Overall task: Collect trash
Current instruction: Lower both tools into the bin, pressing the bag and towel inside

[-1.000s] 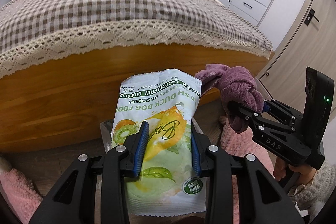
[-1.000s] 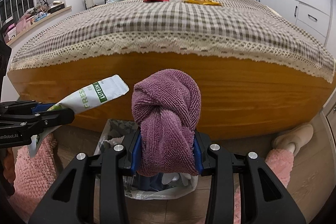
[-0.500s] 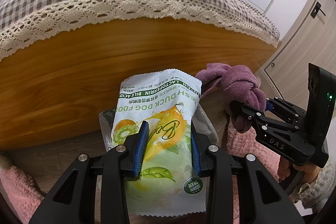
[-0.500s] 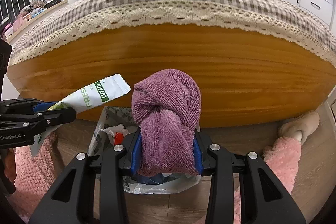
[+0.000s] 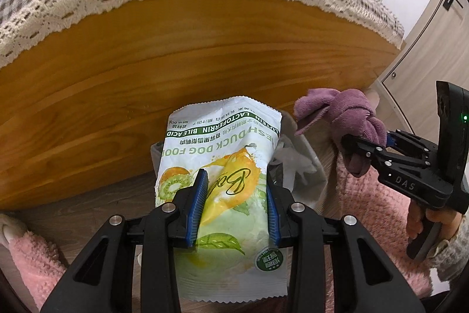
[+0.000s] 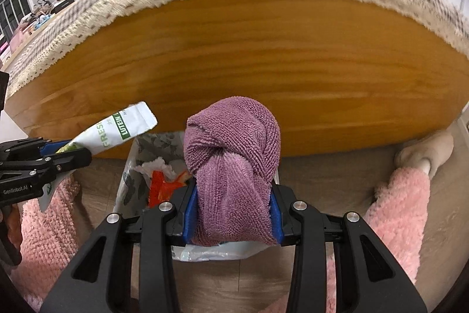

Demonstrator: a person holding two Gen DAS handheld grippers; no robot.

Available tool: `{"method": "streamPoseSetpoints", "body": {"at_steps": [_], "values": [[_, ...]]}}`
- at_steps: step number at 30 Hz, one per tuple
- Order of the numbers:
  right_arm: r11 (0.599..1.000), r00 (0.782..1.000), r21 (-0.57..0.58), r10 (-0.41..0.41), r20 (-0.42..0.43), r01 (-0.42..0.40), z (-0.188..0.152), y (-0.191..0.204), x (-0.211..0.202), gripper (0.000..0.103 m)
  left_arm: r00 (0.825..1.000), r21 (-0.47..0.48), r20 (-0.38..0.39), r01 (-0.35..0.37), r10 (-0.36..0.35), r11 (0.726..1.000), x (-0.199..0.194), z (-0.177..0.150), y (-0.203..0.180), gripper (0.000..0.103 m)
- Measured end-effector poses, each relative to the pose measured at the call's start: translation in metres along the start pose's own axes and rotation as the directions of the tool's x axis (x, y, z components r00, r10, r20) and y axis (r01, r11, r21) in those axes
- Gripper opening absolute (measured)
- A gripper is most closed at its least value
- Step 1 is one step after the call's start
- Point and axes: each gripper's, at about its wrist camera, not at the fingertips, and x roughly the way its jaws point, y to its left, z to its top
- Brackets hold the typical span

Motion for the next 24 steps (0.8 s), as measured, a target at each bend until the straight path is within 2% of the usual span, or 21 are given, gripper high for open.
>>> {"method": "streamPoseSetpoints", "body": {"at_steps": [7,13,19,24], "values": [[0.999,0.997,0.024,0.026,-0.077,-0.024,-0.005,-0.002,0.031,0.039,0.996,0.054,-0.088,-0.029,0.034,0.998,0.033,-0.003,-0.005,0.034],[1.000,0.987,0.020,0.024,-0.159,-0.022,-0.001,0.004,0.078,0.039,0.989,0.080,-0.137,-0.039,0.050,0.996,0.054,-0.002,-0.008,0.034],[1.000,0.961,0.030,0.001,-0.277,0.007,-0.011,-0.005,0.135,0.039,0.981,0.082,-0.183,-0.056,0.071,0.995,0.070,-0.002,-0.004,0.034],[0.999,0.955,0.048,0.012,-0.296,0.002,-0.017,-0.010,0.148,0.039,0.973,0.114,-0.215,-0.064,0.087,0.991,0.081,0.000,-0.004,0.034]]}}
